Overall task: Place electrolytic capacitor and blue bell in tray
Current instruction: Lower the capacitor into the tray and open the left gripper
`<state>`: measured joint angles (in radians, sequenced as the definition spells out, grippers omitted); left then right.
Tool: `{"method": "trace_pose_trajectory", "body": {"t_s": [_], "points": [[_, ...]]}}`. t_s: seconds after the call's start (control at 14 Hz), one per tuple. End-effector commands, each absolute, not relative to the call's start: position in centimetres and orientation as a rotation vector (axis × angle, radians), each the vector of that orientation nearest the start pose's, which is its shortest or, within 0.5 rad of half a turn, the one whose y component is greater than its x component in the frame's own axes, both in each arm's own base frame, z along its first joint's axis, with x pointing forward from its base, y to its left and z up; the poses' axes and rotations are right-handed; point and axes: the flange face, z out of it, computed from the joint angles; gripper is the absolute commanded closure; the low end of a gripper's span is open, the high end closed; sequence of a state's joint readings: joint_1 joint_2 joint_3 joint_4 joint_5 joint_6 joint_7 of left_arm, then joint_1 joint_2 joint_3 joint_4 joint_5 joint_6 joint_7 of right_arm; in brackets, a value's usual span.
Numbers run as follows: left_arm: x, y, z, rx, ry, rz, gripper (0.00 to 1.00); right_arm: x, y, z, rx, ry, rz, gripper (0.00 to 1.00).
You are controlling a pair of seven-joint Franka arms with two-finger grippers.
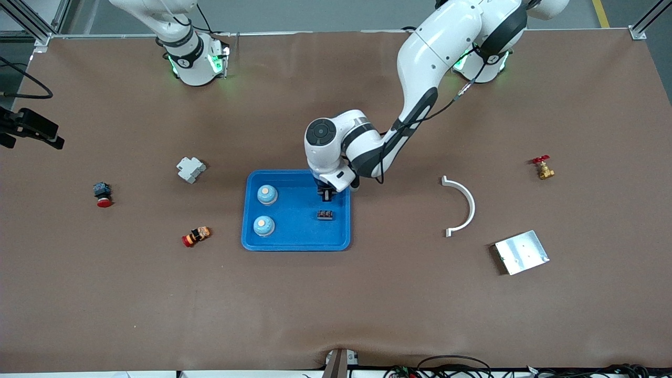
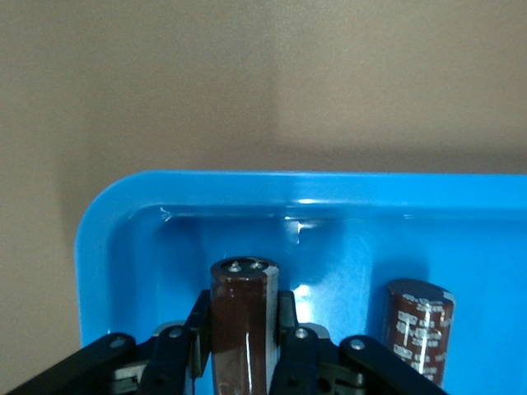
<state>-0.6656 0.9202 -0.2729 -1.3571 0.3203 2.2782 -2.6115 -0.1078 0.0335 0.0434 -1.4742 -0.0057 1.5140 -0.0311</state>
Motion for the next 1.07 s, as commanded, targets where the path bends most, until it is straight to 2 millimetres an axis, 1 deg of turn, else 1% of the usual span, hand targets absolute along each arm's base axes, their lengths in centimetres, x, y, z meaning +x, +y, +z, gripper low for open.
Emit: {"method": "trace_pose_trajectory", "body": {"t_s": [0.0, 0.07, 0.14, 0.28, 0.43, 0.57, 0.71, 0.85, 0.93, 1.0], "points": [[47.9, -57.0, 18.1, 2.215, 2.123, 0.070, 0.52, 55.5, -3.8, 65.0, -3.134, 0.064, -0.013, 0.00], [47.8, -57.1, 18.2, 2.223, 2.115, 0.069, 0.01, 55.5, -3.8, 65.0, -3.134, 0.067, -0.013, 0.00], [47.9, -57.1, 18.2, 2.223, 2.113, 0.069, 0.00, 55.5, -3.8, 65.0, -3.134, 0.064, -0.013, 0.00], [48.0, -57.2, 19.0, 2.216, 2.105, 0.068, 0.00, 55.5, -3.8, 65.0, -3.134, 0.067, -0.015, 0.00], [48.3, -57.3, 20.6, 2.205, 2.096, 0.075, 0.00, 55.5, -3.8, 65.0, -3.134, 0.067, -0.015, 0.00], [48.7, -57.0, 21.9, 2.202, 2.106, 0.081, 0.00, 55.5, -3.8, 65.0, -3.134, 0.064, -0.013, 0.00], [49.2, -56.5, 23.1, 2.219, 2.097, 0.093, 0.00, 55.5, -3.8, 64.9, -3.134, 0.064, -0.010, 0.00], [50.2, -55.7, 24.0, 2.234, 2.078, 0.091, 0.00, 55.5, -3.8, 65.0, -3.134, 0.064, -0.015, 0.00], [50.5, -55.5, 24.9, 2.235, 2.061, 0.096, 0.00, 55.5, -3.8, 65.0, -3.133, 0.064, -0.015, 0.00], [50.7, -55.4, 25.2, 2.247, 2.045, 0.101, 0.00, 55.5, -3.8, 65.0, -3.134, 0.064, -0.015, 0.00]]}}
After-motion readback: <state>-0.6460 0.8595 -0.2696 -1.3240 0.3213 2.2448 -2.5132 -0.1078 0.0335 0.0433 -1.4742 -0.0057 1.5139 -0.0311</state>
